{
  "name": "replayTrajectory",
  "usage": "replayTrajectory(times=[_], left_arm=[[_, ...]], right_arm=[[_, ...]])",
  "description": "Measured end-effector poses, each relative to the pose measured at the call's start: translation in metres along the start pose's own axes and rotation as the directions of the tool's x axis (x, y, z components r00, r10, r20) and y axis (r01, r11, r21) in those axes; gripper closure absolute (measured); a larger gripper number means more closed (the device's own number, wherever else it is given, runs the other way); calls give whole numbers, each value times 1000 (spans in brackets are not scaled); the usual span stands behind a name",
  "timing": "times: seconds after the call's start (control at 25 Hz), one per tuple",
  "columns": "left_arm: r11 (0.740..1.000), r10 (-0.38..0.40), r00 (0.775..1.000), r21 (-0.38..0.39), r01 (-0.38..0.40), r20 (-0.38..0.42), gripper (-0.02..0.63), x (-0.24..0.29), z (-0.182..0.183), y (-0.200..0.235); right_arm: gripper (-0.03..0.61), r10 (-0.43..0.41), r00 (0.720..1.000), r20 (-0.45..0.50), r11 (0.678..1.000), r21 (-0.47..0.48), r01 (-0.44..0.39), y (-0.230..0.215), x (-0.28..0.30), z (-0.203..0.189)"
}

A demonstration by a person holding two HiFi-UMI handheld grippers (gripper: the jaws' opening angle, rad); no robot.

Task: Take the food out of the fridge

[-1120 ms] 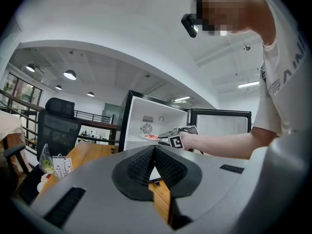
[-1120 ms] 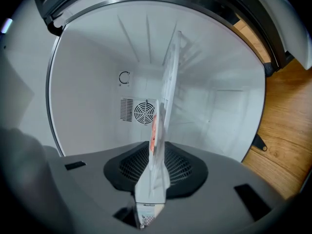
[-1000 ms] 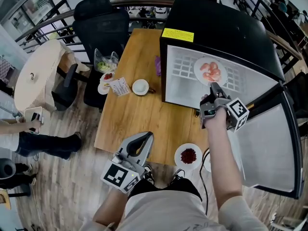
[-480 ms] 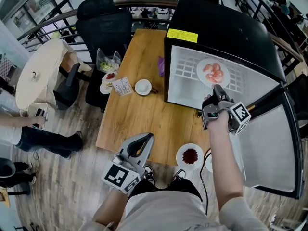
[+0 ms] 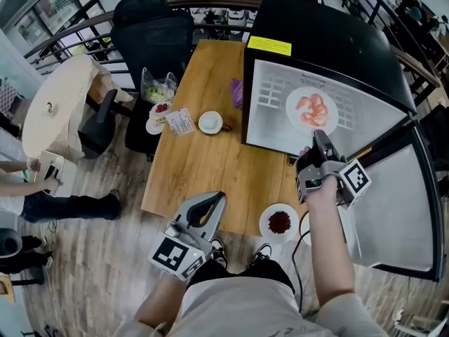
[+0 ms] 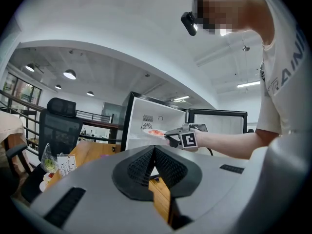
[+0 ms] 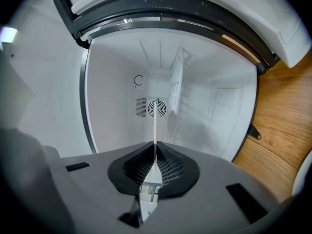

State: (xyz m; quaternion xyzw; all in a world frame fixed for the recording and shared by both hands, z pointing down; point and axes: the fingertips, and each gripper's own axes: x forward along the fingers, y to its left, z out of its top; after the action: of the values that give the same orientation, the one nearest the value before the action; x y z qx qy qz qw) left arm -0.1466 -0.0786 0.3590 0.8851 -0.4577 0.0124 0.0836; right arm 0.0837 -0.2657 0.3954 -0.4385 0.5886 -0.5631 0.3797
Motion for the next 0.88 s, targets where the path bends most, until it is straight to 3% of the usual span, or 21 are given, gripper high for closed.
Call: replayTrajectory(times=[0.36, 0.88], left_arm=[[1000, -6, 1000, 7, 6, 15, 606, -16, 2, 2], [1000, -21, 1000, 4, 21, 5, 606, -37, -3, 11]], right_arm=[[548, -3, 995, -102, 1000, -9, 2, -5, -63, -50], [548, -76, 951, -300, 996, -65, 59, -71, -121, -139]])
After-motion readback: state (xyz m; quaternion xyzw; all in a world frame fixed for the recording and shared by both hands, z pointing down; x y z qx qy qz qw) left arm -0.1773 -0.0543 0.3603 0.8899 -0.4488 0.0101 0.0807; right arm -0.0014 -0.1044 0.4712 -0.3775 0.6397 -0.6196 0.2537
